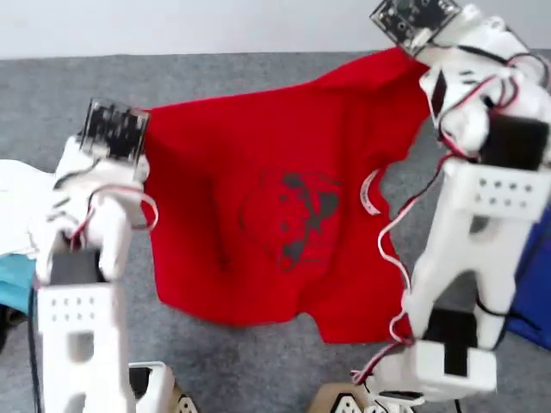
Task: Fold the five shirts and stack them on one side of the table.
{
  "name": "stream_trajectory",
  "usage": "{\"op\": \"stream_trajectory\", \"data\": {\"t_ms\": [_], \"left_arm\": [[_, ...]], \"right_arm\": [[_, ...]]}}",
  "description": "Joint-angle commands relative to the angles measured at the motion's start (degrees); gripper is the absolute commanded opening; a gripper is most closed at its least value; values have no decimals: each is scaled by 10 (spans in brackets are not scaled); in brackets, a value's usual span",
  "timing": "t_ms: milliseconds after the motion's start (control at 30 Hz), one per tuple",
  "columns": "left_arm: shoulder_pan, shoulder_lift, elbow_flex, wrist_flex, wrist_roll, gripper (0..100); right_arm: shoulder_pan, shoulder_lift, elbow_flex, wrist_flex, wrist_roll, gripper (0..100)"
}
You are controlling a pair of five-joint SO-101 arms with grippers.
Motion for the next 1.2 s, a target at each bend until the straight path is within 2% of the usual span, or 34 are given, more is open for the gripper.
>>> {"op": "stream_trajectory", "data": {"t_ms": [0,267,367,833,1033,1167], "left_arm": [[-2,122,-81,-50,-5,5],[1,404,-330,-54,-4,5],[1,500,-432,-48,-5,5],[50,811,-844,91,-27,5],[49,890,-982,198,-43,5],[46,908,-1055,295,-43,5]], "right_arm": [[8,31,-4,-73,-4,11],[27,125,-6,-210,0,11],[34,150,-7,-255,23,11],[36,239,-7,-435,121,11],[42,246,-7,-428,130,11],[42,227,-8,-335,133,11]]}}
